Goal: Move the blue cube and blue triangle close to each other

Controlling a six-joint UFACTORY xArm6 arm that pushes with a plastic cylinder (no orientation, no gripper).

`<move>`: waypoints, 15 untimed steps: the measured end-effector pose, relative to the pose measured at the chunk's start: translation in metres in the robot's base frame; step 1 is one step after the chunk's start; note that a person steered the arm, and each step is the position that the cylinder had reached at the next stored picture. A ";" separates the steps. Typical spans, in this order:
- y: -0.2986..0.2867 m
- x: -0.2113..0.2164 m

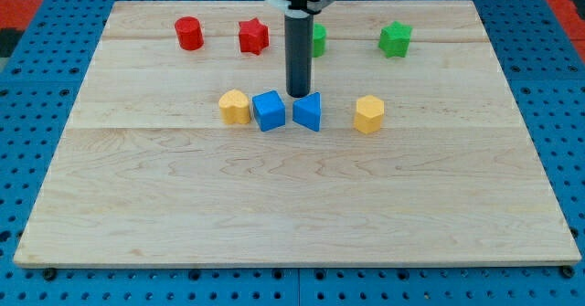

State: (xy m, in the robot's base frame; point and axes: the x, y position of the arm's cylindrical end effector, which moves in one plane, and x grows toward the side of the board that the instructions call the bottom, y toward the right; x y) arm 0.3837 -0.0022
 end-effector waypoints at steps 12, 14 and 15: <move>-0.070 0.057; -0.138 0.057; -0.172 0.052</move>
State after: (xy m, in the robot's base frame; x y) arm 0.4358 -0.1740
